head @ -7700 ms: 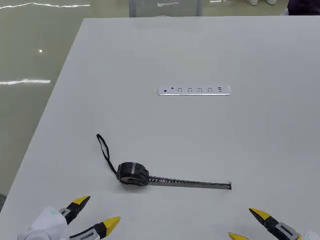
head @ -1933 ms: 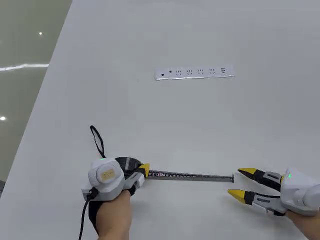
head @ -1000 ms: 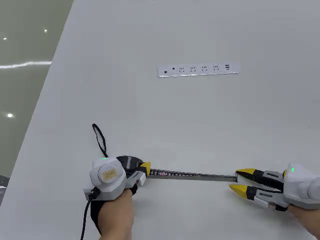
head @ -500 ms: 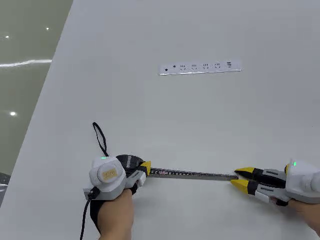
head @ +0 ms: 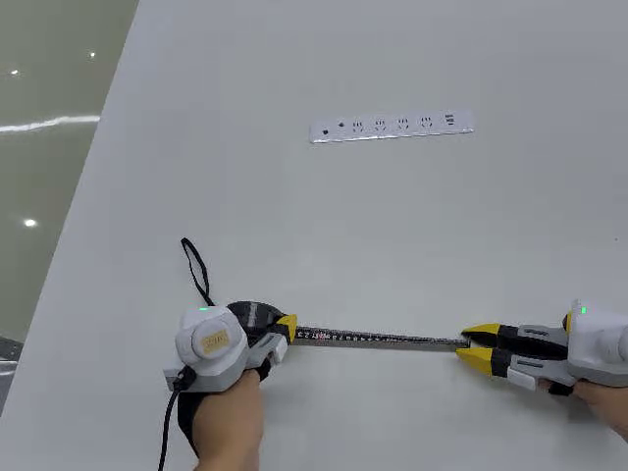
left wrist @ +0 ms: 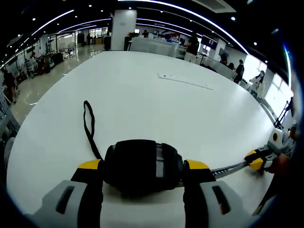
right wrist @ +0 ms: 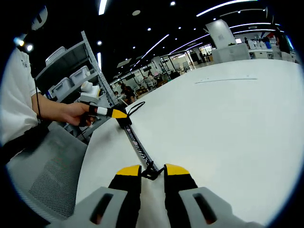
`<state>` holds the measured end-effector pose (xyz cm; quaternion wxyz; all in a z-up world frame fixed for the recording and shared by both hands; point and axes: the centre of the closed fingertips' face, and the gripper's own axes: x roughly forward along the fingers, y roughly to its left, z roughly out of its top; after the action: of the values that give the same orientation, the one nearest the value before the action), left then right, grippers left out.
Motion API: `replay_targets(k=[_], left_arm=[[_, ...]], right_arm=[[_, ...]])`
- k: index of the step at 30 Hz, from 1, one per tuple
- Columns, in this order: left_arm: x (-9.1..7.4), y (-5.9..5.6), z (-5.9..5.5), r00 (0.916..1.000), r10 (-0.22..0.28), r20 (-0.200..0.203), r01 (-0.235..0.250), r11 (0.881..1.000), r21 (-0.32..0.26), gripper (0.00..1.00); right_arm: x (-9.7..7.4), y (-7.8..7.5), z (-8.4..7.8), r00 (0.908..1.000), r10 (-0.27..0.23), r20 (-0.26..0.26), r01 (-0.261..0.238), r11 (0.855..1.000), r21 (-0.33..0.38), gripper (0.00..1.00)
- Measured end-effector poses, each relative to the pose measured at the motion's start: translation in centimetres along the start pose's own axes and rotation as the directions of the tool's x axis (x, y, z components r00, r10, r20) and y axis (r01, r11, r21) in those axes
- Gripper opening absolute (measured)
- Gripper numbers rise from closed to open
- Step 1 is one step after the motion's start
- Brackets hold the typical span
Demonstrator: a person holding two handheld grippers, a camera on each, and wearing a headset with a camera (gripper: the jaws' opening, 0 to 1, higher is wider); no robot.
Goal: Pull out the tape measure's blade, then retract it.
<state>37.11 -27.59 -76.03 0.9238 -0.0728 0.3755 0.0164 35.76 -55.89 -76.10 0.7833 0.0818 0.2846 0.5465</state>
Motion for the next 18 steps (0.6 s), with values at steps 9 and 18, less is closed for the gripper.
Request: replay_targets(k=[9, 18], left_arm=[[0.07, 0.03, -0.04, 1.0000, -0.002, 0.001, 0.002, 1.000, 0.002, 0.67], [0.00, 0.01, -0.04, 1.0000, -0.004, 0.001, 0.004, 1.000, 0.004, 0.67]], right_arm=[[-0.09, 0.03, -0.01, 0.9998, 0.019, 0.007, -0.020, 0.999, 0.032, 0.18], [-0.09, 0.15, -0.02, 0.9996, 0.029, -0.001, -0.028, 0.998, 0.060, 0.18]])
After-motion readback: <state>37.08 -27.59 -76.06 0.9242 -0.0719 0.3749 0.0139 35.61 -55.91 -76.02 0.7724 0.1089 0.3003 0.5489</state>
